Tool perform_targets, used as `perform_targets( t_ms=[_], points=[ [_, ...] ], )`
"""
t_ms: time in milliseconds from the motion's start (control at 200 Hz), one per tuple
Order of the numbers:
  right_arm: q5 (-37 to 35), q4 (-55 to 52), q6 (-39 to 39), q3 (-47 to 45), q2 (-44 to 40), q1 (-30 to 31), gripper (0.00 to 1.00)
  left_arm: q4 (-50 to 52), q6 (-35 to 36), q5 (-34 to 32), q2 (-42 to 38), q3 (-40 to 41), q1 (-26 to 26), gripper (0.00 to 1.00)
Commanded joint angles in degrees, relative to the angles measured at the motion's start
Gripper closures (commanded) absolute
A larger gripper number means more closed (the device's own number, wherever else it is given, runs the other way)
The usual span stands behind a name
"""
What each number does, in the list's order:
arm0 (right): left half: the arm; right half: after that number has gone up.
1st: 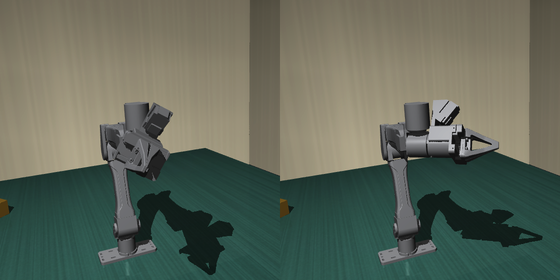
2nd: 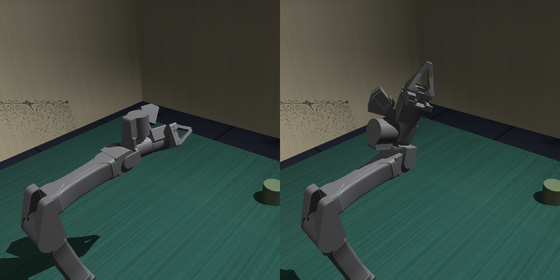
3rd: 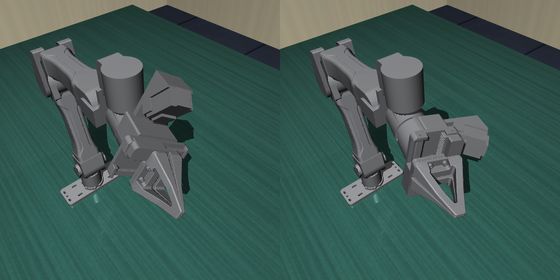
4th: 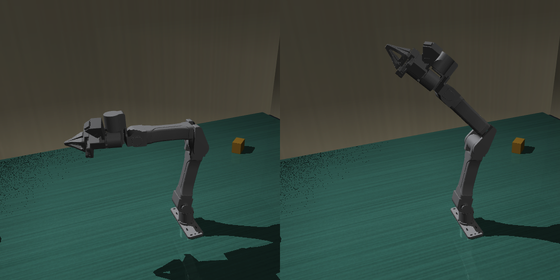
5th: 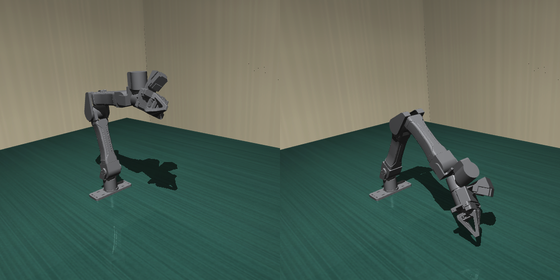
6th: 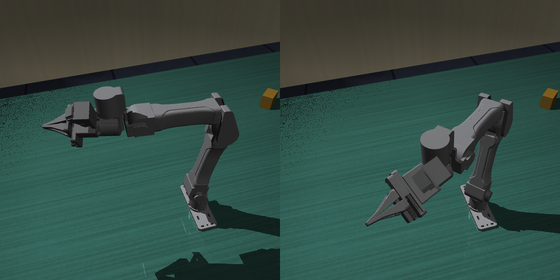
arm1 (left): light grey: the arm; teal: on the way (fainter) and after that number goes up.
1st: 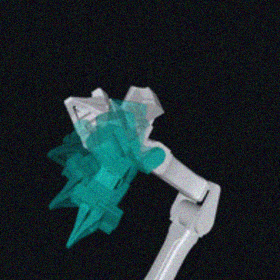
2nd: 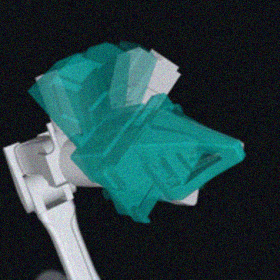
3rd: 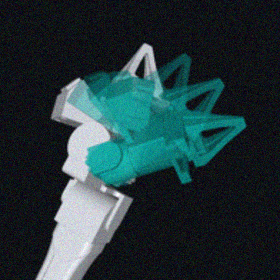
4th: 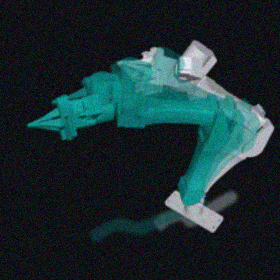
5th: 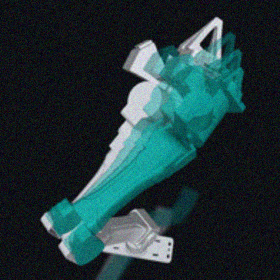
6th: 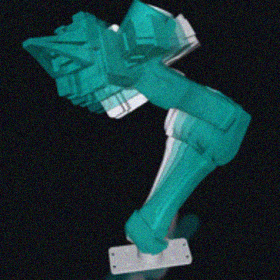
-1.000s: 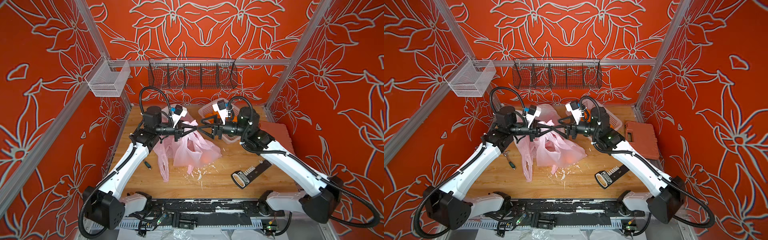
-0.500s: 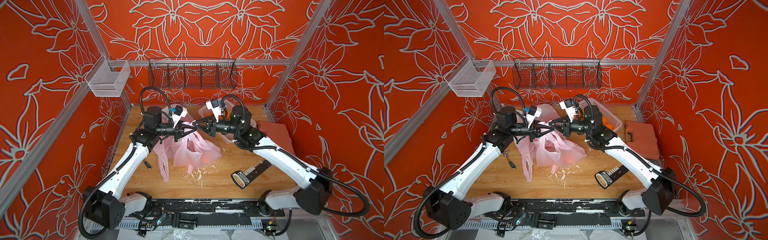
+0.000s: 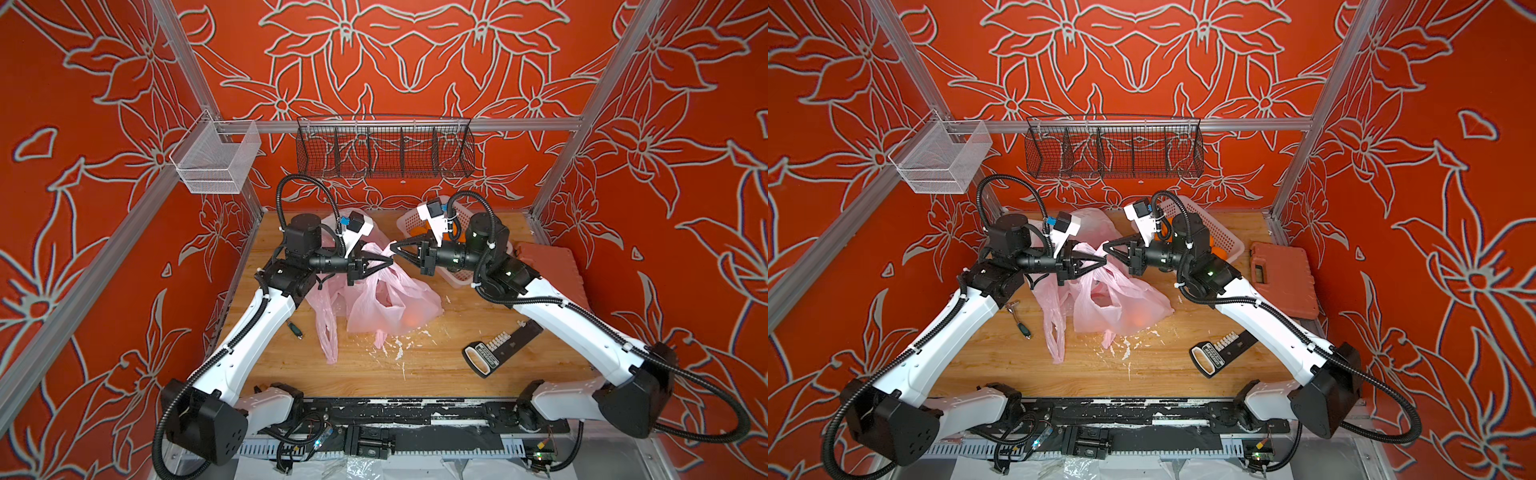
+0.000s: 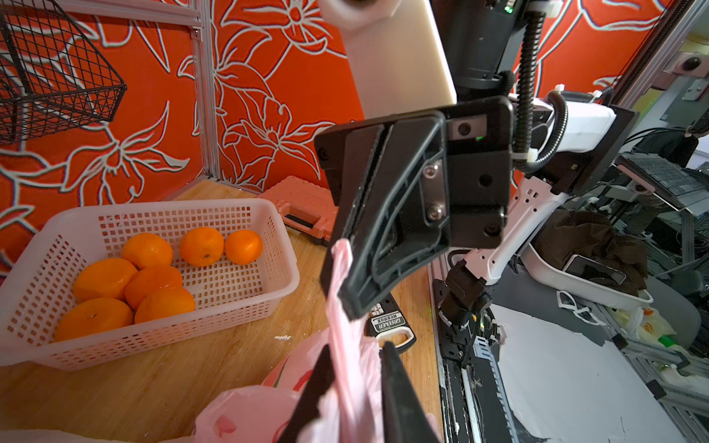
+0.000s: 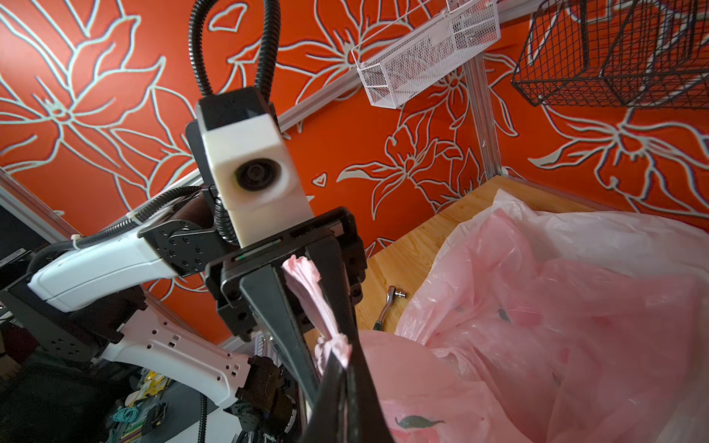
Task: Place the oranges into plastic bags & tie knots
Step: Tie the plastic bag at the center of the board.
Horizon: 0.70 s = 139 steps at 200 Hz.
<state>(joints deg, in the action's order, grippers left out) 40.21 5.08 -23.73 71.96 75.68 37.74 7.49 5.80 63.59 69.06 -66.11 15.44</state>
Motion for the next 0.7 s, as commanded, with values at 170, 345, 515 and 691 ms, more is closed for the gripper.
perform_targets(
  t_ms=[170,345,515,691],
  points=[
    [-2.1,-2.3,2.6,-0.8,-2.2,0.3,1.00,1.8,1.6,-1.1,-1.9,-1.0,0.1,0.90],
    [-4.3,-3.1,7.1,-1.7,-3.5,0.5,0.54,2.3,0.3,-2.4,-2.5,-1.1,0.1,1.00],
    [-14.2,-5.1,21.0,-8.3,-7.9,2.9,0.20,-0.3,-7.6,-9.5,-3.0,-0.8,0.2,1.00],
    [-29.7,-5.8,31.5,-10.0,-7.1,11.2,0.16,-0.2,-12.7,-10.9,-2.6,-1.6,0.3,1.00]
  ],
)
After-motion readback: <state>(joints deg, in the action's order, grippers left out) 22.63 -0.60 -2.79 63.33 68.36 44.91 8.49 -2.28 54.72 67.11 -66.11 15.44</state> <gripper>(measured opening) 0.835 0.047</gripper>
